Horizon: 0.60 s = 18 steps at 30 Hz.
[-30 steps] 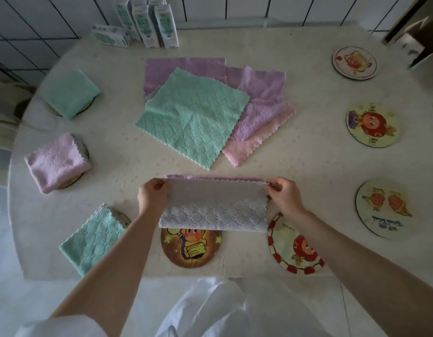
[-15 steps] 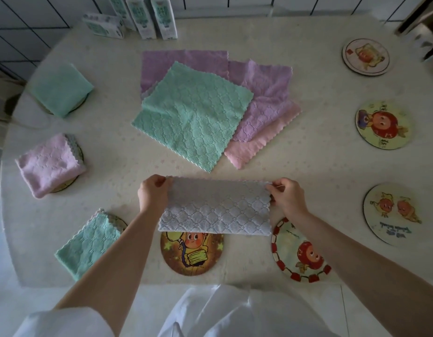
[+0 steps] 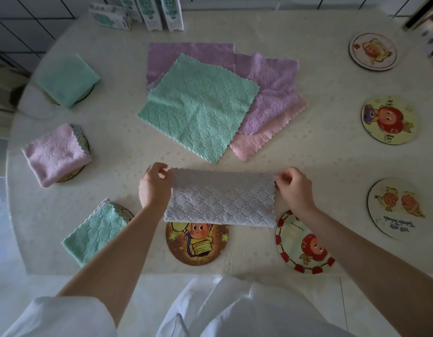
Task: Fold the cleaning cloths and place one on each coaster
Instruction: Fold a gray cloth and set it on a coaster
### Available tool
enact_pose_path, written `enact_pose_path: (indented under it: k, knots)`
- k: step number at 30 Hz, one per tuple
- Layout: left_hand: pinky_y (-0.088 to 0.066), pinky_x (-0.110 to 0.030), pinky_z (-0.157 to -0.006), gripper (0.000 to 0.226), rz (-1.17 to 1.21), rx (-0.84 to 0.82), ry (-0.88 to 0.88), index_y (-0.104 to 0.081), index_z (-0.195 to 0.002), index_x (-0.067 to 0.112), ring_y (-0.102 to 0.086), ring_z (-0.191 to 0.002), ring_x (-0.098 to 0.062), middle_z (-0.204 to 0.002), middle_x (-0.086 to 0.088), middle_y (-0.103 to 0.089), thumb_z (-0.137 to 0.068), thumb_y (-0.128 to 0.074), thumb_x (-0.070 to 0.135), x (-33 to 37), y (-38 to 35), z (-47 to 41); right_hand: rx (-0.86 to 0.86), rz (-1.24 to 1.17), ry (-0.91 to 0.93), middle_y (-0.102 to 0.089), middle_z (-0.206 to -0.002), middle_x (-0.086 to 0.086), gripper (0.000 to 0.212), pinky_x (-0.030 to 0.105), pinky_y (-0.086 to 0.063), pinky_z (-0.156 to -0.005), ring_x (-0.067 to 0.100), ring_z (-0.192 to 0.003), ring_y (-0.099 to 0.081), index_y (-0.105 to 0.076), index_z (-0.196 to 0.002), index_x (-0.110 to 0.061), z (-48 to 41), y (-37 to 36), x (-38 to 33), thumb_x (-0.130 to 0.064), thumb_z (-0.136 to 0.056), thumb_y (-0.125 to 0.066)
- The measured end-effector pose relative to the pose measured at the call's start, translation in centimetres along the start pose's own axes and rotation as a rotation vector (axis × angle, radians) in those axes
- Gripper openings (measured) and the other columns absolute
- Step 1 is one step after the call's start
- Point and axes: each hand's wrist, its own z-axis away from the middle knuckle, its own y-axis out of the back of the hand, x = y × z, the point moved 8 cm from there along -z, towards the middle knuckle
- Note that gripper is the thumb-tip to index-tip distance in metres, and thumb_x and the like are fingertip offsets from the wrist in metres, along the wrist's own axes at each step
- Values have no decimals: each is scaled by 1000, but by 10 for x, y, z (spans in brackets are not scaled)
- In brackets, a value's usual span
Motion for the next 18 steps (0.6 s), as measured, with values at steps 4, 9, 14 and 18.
enact_pose_path:
  k: [4, 9, 14, 18]
  knots:
    - [-56, -37, -76, 25, -202, 5, -466, -59, -113, 11, -57, -98, -19, -111, -5, -60, -88, -58, 6, 25, -7, 42, -38, 133, 267, -61, -108, 12, 29, 29, -51, -85, 21, -97, -60, -56, -114, -1, 26, -1, -22, -1, -86, -61]
    - [-33, -40, -112, 38, -263, -256, -894, -55, -130, 11, -44, -131, -20, -136, -5, -54, -92, -54, 12, 42, -51, 141, -262, 297, 543, -54, -125, 7, 41, 30, -40, -106, 18, -119, -50, -53, -126, -6, 78, -39, -47, 2, -86, -56]
    - [-22, -43, -115, 55, -456, -379, -864, -31, -147, 14, -17, -145, -18, -154, -1, -29, -97, -38, 36, 29, -77, 179, -315, 409, 801, -58, -124, 11, 43, 37, -46, -101, 27, -118, -52, -61, -118, 0, 124, -73, -53, 8, -75, -62]
    - [-17, -46, -116, 65, -562, -426, -761, -21, -151, 16, -7, -147, -18, -159, 2, -15, -96, -36, 47, 3, -73, 177, -335, 532, 805, -55, -132, 11, 55, 41, -46, -101, 29, -125, -48, -60, -122, -1, 133, -76, -33, 14, -70, -65]
